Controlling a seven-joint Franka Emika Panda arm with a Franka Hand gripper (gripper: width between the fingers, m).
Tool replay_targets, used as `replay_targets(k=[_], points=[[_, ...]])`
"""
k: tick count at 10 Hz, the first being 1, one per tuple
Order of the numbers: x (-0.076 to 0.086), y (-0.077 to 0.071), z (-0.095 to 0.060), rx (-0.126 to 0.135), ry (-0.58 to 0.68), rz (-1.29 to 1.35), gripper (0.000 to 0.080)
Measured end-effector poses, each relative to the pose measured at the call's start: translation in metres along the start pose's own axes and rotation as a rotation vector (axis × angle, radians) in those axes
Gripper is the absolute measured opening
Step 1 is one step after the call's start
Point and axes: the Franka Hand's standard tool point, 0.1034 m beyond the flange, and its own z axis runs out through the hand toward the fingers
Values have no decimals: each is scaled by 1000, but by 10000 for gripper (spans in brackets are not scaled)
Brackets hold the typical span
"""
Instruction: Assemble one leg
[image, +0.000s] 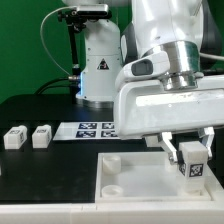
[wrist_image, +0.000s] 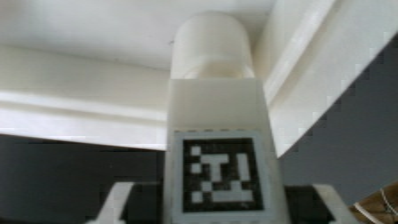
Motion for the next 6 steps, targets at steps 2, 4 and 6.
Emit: replay_targets(k=[2,4,6], points=[[0,0,0,1,-2,-1,347],[0,0,0,1,-2,-2,528],[0,0,0,1,-2,-2,642]])
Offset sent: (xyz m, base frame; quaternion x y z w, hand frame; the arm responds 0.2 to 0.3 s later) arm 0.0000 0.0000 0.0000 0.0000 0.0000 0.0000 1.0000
